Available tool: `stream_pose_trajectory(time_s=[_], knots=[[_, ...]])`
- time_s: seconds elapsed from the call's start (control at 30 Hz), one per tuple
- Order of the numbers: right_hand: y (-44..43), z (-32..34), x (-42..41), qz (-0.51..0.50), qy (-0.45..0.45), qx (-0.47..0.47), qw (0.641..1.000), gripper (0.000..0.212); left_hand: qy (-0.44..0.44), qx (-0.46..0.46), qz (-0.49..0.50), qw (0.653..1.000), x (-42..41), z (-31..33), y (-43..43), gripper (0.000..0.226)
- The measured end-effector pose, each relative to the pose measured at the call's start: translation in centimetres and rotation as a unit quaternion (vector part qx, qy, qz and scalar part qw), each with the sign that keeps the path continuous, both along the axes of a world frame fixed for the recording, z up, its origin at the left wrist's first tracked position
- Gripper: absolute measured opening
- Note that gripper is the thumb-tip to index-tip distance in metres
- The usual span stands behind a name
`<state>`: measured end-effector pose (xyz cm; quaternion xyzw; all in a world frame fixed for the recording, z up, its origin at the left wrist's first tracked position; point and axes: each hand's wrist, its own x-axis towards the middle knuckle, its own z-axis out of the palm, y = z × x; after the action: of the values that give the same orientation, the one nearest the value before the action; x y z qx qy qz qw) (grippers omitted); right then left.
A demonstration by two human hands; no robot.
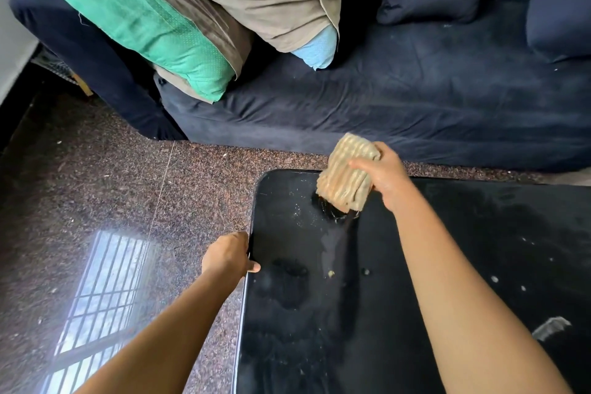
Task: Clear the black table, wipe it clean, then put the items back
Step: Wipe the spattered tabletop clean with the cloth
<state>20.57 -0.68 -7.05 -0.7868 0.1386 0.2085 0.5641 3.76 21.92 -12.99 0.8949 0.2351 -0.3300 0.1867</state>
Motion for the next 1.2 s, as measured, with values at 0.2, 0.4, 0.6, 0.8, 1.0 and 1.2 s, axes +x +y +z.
stream_pose_trajectory(time_s=[0.2,0.4,0.6,0.8,1.0,1.2], knots=[[0.2,-1.9,-1.4,0.047,-0.340,-0.329,0.880,0.013,0.005,-0.008,0.000,1.000,0.0,0.0,0.1,0.039],[0.5,-6.4,-4.8,-0.012,-0.153,-0.269,0.951,0.019,0.000,-0.006,-0.004,1.000,-0.1,-0.1,0.1,0.039],[-0.5,-6.7,-2.3,0.001,-0.108,-0.330,0.938,0.044,-0.001,-0.008,-0.003,1.000,-0.1,-0.3,0.3,0.041],[-0.2,-9.9,-3.6,0.095,-0.145,-0.309,0.935,0.048,0.004,-0.011,-0.017,1.000,0.2,-0.2,0.3,0.041],[8.2,-10.6,-7.6,0.194,-0.286,-0.336,0.876,0.056,-0.001,-0.012,-0.018,1.000,0.3,-0.5,0.4,0.041],[3.5,-11.2,-4.0,0.212,-0.371,-0.361,0.829,0.038,-0.004,-0.024,-0.002,1.000,0.1,-1.1,0.9,0.045]])
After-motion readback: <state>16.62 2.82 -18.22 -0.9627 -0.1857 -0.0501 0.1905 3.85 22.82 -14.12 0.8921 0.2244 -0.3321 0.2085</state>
